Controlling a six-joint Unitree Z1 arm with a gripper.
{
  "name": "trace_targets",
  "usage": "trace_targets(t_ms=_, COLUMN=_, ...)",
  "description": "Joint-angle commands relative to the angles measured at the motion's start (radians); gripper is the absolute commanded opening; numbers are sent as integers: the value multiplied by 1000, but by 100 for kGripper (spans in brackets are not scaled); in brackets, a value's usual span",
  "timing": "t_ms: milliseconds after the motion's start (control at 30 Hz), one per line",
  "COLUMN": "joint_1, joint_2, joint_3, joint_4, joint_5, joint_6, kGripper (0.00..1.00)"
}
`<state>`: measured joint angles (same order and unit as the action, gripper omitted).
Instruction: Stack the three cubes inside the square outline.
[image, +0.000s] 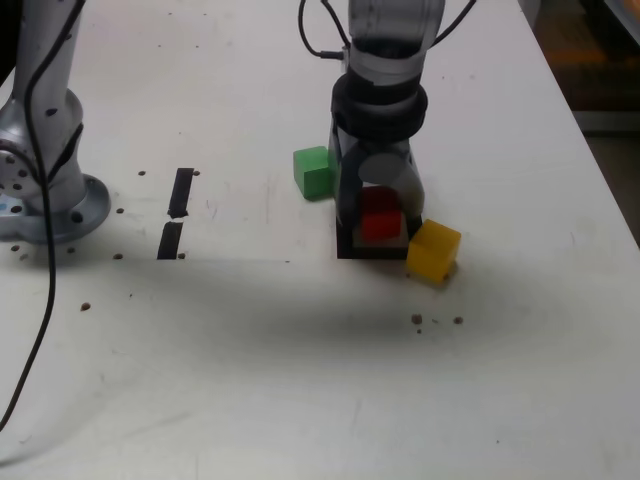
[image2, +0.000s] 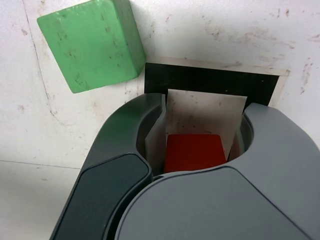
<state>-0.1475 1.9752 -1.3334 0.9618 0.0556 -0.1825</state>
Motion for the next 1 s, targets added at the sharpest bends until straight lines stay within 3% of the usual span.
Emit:
trace_targets(t_ms=0, joint_1=-3, joint_2=0, joint_3=3, joint_4=-1, joint_5=-5, joint_6=2, kGripper=36)
trace_targets(t_ms=200, joint_1=-4, joint_2=1, joint_3=7, joint_4=0, joint_5=-6, joint_6=2, kGripper=51)
trace_targets(t_ms=567, joint_1=-4, joint_2=0, joint_3=12, joint_4=2, joint_5=-6, joint_6=13, kGripper=88)
trace_targets(t_ms=767, joint_1=-4, joint_2=-8, joint_3=14, joint_4=12, joint_5=7, joint_6=17, kGripper=96)
trace_targets(t_ms=967, joint_1=-4, joint_2=-47, joint_3=-3, joint_4=69, joint_5=66, joint_6=6, kGripper=99)
